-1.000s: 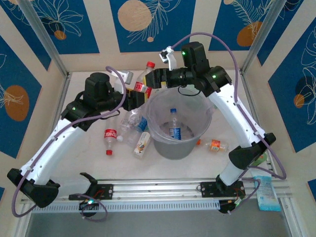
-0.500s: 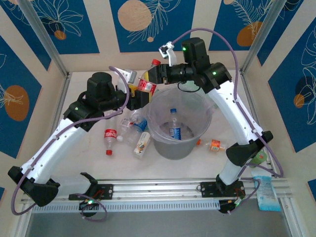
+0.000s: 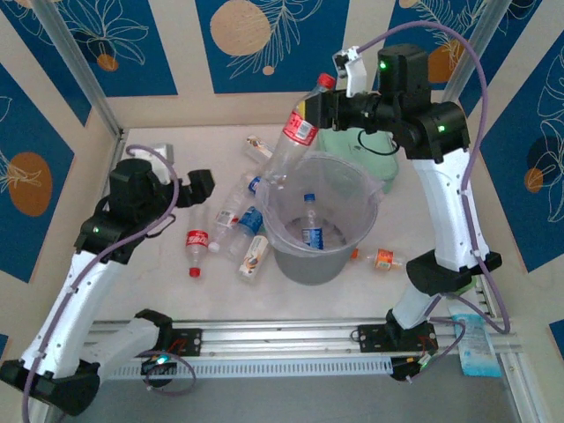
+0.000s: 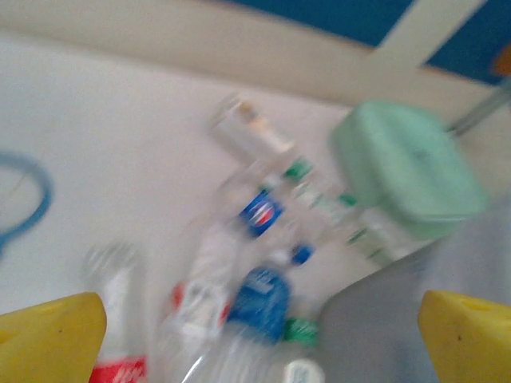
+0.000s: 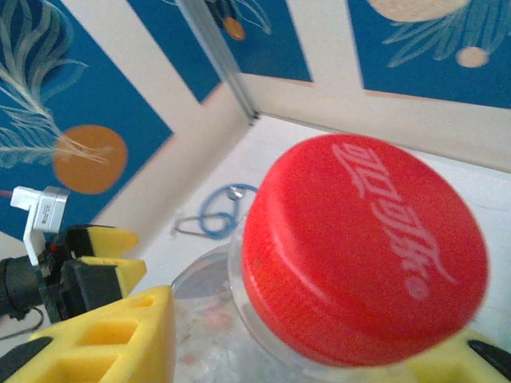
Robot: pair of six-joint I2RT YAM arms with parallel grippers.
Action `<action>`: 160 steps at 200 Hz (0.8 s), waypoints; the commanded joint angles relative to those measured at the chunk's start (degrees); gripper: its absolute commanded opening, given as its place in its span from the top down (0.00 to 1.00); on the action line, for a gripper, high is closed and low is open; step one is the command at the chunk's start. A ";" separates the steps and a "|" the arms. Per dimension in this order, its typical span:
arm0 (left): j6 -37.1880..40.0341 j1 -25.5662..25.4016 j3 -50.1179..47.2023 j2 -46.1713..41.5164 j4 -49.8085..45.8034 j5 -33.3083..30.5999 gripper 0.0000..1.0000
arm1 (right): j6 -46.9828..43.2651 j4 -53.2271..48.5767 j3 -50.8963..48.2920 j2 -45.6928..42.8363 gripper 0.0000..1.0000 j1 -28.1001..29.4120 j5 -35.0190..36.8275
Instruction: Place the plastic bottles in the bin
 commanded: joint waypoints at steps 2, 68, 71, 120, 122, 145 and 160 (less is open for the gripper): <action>-4.48 2.18 -5.82 0.56 -6.65 0.20 0.00 | -6.92 -12.11 0.55 -1.79 0.86 0.98 12.31; -4.00 2.24 -18.59 -1.27 -5.06 -5.88 0.13 | -2.53 -0.21 -32.34 -10.92 0.92 2.59 10.80; -4.04 2.23 -19.03 -1.56 -4.84 -5.63 0.14 | -1.97 0.65 -33.89 -11.26 0.92 2.87 10.87; -4.12 2.29 -23.77 -2.27 -2.14 -5.97 0.23 | 6.50 17.58 -59.33 -17.64 0.96 5.95 14.62; -4.11 2.29 -23.85 -2.15 -1.97 -5.98 0.23 | 6.92 18.21 -60.22 -17.90 0.95 5.88 14.74; -4.76 2.22 -24.76 -0.72 -0.45 -6.06 0.26 | 9.87 24.35 -68.44 -19.57 0.95 5.55 14.13; -5.49 2.28 -25.28 0.21 0.49 -6.59 0.29 | 10.28 27.24 -72.17 -19.39 0.92 5.27 13.09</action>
